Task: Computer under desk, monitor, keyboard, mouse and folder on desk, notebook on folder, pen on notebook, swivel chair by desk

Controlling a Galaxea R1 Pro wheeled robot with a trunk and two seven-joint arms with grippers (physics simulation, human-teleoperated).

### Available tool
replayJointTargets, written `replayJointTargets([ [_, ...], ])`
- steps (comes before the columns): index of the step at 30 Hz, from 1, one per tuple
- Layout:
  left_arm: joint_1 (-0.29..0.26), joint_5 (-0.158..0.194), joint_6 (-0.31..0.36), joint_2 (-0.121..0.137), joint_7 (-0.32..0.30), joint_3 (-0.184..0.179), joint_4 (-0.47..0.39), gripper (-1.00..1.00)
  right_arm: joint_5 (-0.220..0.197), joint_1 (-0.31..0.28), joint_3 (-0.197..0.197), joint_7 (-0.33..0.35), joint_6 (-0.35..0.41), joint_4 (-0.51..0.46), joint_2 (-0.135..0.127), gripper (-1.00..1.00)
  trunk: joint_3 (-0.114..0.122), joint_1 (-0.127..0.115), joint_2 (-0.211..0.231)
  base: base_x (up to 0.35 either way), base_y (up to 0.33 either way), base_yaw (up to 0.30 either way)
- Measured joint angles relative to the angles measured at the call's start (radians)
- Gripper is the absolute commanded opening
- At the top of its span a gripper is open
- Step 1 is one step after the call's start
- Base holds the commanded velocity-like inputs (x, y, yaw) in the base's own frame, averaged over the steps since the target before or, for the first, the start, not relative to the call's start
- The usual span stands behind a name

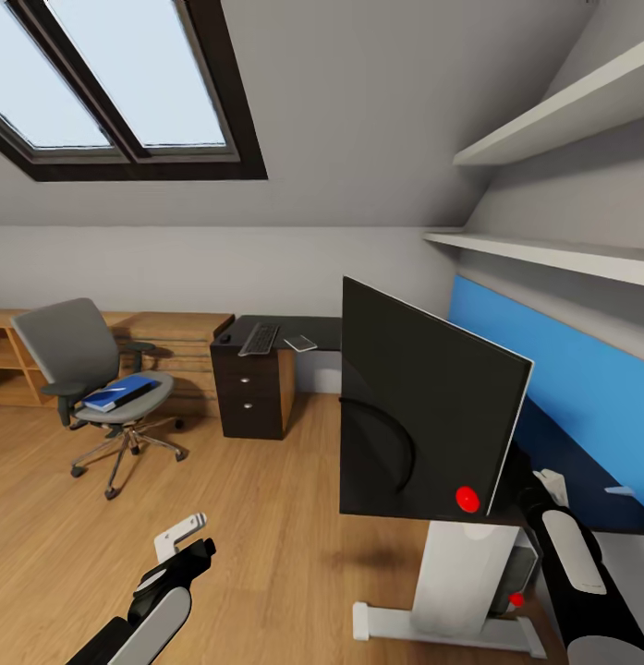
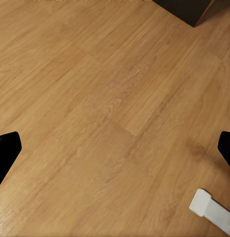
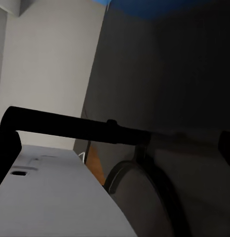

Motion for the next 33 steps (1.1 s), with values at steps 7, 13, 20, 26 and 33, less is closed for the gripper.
replayJointTargets([
  [7, 0.0, 0.0, 0.0, 0.0, 0.0, 0.0, 0.0, 1.0, 0.001, 0.0, 0.0, 0.0, 0.0, 0.0, 0.001, 1.0, 0.01, 0.0, 0.0, 0.0, 0.0, 0.0],
  [13, 0.0, 0.0, 0.0, 0.0, 0.0, 0.0, 0.0, 1.0, 0.002, 0.0, 0.0, 0.0, -0.001, 0.0, 0.001, 1.0, 0.019, 0.0, 0.0, 0.0, 0.0, 0.0],
  [20, 0.0, 0.0, 0.0, 0.0, 0.0, -0.008, 0.001, 1.0, 0.002, 0.0, 0.0, 0.0, -0.001, 0.0, 0.001, 1.0, 0.03, 0.0, 0.0, 0.0, 0.0, 0.0],
  [26, 0.0, 0.0, 0.0, 0.0, 0.001, -0.013, 0.001, 1.0, 0.002, 0.0, 0.0, 0.0, -0.002, 0.003, 0.001, 1.0, 0.039, 0.0, 0.0, 0.0, 0.0, 0.0],
  [33, 0.0, 0.0, 0.0, 0.0, 0.001, -0.013, 0.001, 1.0, 0.002, 0.0, -0.001, 0.001, -0.001, 0.001, 0.001, 1.0, 0.047, 0.0, 0.0, 0.0, 0.0, 0.0],
])
